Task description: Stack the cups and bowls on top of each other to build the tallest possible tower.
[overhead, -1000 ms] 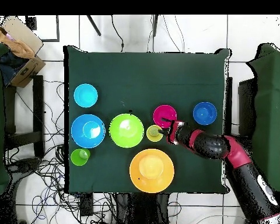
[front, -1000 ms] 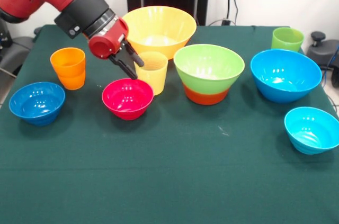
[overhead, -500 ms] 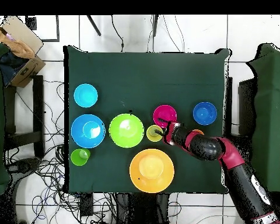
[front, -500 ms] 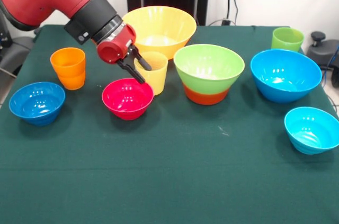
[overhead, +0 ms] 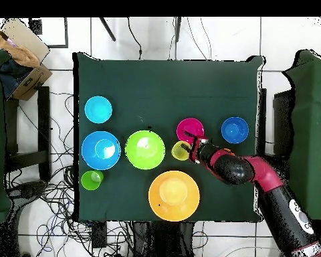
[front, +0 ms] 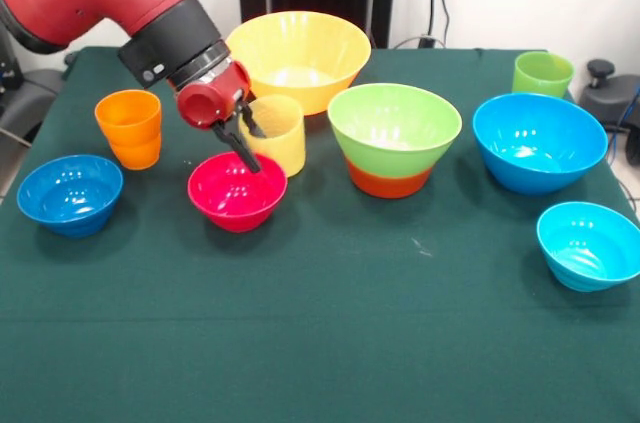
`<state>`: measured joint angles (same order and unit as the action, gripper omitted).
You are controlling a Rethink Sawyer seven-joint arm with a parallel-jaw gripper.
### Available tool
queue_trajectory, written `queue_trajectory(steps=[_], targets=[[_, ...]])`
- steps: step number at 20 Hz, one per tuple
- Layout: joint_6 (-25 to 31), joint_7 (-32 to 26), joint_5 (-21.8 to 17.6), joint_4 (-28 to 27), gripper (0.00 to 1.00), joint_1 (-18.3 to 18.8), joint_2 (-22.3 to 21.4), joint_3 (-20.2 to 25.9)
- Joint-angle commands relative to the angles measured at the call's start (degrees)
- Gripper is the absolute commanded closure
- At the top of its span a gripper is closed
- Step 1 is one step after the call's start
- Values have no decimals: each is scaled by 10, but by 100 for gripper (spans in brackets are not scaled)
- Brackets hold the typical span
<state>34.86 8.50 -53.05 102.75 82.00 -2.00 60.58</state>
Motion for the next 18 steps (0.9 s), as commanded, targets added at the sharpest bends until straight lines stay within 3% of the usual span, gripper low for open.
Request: queue_trajectory(steps=[1,7,13,18], targets=[[-103,89,-116,-17,0,-95,-105,-55],[-164,165,-127,8,0,-148,-176,-97],[-208,180,-110,2,0,-185,-191,-144],[-176,237,-45,8,0,-234,-224,-198]])
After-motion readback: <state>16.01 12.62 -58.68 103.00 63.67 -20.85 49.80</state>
